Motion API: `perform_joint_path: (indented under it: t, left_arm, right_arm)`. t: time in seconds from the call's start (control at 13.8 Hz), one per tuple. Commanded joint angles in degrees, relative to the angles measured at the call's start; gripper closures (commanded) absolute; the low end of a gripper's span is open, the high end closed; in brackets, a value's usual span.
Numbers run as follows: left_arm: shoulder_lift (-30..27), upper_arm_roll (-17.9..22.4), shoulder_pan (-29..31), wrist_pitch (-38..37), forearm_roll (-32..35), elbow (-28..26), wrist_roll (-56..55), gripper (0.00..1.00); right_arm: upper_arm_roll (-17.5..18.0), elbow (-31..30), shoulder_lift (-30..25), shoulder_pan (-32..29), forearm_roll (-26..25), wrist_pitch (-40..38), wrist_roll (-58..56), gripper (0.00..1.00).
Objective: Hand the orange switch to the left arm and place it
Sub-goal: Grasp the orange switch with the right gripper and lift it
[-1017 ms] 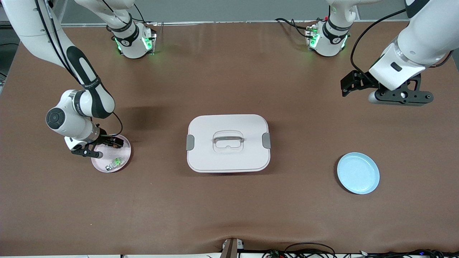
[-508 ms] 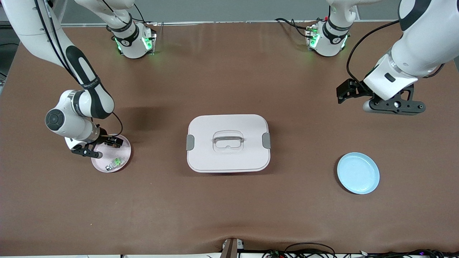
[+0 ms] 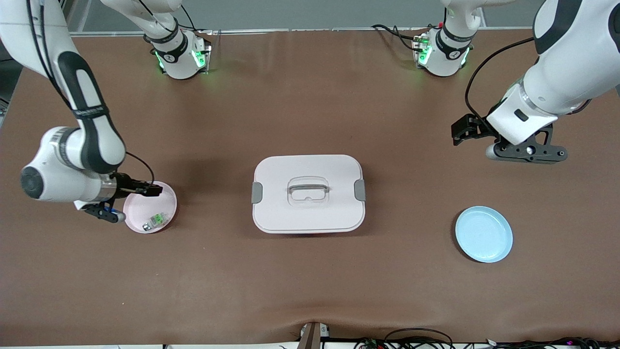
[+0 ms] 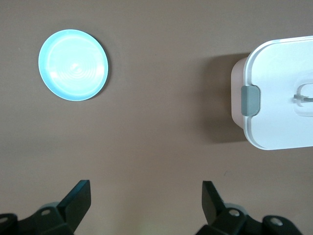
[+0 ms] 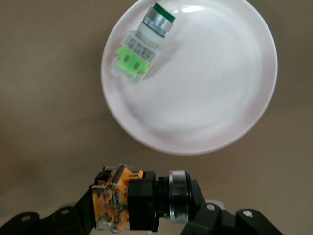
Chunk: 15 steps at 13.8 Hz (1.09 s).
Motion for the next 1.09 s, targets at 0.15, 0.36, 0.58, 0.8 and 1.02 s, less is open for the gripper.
perform_joint_path:
  t: [0.15,0.36,0.58,0.8,1.02]
  left_arm:
    - [0.47,-0.23,0.04,0.01,-0.11,0.97,0.1,0.0]
    - [0.47,-0.23,0.04,0.01,-0.11,0.97,0.19,0.0]
    - [0.38,-0.23,0.04,0.01,-0.11,0.97,0.19,0.0]
    - [0.38,-0.23,0.13,0.01,-0.11,0.97,0.45,0.0]
    - [0.73,-0.31,-0.13,0.18,-0.2,1.23,1.15,0.0]
  right_arm:
    - [1.54,11.56,-2.06,2.18,11.7,-14.87,23.99,1.0]
    - [1.54,14.21,-3.91,6.04,20.41,-15.85,37.62,1.0]
    - [1.54,17.63,-4.09,11.4,24.72,-14.45,48.18,1.0]
    - [1.54,18.43,-4.09,14.66,28.68,-9.63,55.4,1.0]
    - [1.54,18.43,-4.0,20.36,30.01,-2.78,63.3,1.0]
